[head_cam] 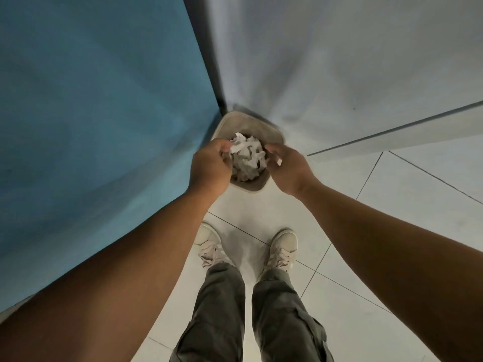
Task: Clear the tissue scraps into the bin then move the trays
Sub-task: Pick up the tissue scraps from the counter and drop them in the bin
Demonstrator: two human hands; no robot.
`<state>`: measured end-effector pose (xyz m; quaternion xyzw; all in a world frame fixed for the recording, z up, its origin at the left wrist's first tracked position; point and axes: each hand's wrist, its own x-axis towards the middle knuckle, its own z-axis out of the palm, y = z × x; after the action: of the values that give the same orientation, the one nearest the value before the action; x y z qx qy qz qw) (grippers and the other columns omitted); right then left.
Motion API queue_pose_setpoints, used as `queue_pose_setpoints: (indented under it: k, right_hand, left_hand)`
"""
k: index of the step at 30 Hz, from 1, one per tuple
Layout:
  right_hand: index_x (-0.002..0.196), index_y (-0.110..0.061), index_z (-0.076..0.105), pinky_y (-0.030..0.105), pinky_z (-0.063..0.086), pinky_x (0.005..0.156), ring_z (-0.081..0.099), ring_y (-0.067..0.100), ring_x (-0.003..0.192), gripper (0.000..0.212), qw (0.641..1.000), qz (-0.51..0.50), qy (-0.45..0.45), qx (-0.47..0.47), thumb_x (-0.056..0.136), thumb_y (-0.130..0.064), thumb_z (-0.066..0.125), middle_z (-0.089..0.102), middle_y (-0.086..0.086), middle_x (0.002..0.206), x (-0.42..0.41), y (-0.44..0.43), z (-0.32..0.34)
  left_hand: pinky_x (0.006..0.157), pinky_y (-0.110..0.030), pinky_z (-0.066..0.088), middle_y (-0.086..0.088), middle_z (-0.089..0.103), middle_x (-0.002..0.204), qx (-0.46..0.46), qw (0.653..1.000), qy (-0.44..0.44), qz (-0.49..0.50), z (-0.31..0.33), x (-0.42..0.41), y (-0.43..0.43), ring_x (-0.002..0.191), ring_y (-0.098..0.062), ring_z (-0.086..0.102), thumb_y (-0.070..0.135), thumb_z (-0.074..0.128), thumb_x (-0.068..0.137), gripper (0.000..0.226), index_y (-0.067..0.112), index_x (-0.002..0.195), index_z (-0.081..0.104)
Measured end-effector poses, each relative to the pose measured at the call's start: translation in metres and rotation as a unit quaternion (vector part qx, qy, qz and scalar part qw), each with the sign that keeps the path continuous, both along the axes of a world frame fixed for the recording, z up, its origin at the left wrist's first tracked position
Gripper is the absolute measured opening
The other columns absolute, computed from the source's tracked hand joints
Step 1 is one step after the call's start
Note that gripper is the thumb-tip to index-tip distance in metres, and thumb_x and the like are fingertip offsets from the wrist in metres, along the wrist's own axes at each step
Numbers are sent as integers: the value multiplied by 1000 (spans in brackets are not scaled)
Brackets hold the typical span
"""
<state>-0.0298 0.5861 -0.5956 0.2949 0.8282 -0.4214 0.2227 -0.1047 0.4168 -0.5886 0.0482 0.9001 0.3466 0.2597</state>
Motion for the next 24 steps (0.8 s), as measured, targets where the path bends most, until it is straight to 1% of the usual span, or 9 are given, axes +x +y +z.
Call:
queue_pose_setpoints:
  k: [3,7,8,11,13,16,18,20,24]
  right_hand:
    - [137,-25,51,23,39,95,55,25,121,43,999,0,38,15,95,-24,53,61,5,132,9,4,67]
    - [132,-23,56,20,38,94,57,21,117,41,992,8,124,16,91,-19,57,63,1,128,17,6,169]
    - [131,-22,56,20,38,95,57,21,117,40,989,16,147,19,91,-17,57,63,1,128,19,6,195]
    - [135,-19,54,15,30,101,51,18,126,41,979,39,194,36,94,-17,56,57,-1,137,18,8,270]
    - [136,-20,53,18,30,105,48,16,130,41,973,47,224,40,95,-19,56,54,-2,140,17,10,316]
    - [137,-23,51,23,31,109,44,13,133,41,961,67,265,49,96,-24,55,51,-5,143,15,11,374]
    - [136,-23,52,24,32,110,45,13,132,40,951,80,295,49,96,-24,55,52,-4,142,15,6,407]
    - [134,-19,53,23,32,108,47,14,130,39,939,100,325,43,96,-22,56,54,-2,139,14,-2,434]
    - [132,-18,56,20,31,106,51,14,125,37,921,150,359,37,95,-20,57,56,-2,135,7,-29,475]
  left_hand:
    - [90,-21,48,1,68,117,25,1000,3,-5,63,7,17,105,-13,65,10,62,91,31,17,121,65]
    - [84,-13,40,8,66,108,33,998,59,-14,164,15,32,96,-7,59,16,64,90,29,21,118,64]
    - [85,-14,40,8,66,110,37,996,74,-17,191,18,33,98,-8,60,17,64,89,29,22,118,64]
    - [93,-17,40,6,65,120,55,991,122,-17,271,20,31,110,-11,59,18,63,89,33,24,122,63]
    - [93,-16,38,7,63,120,62,987,147,-17,324,23,28,111,-9,57,17,63,90,34,24,123,62]
    - [95,-14,36,16,57,115,91,982,168,9,395,31,18,109,-2,53,17,61,91,34,25,124,61]
    - [98,-19,40,17,58,119,108,974,198,30,430,37,5,112,-3,53,18,61,91,33,27,123,60]
    - [101,-25,43,12,62,123,114,964,236,49,455,41,-11,114,-5,55,17,62,90,32,26,121,61]
    - [99,-23,45,14,63,117,112,949,280,87,492,46,-48,111,-2,56,15,63,88,33,24,120,64]
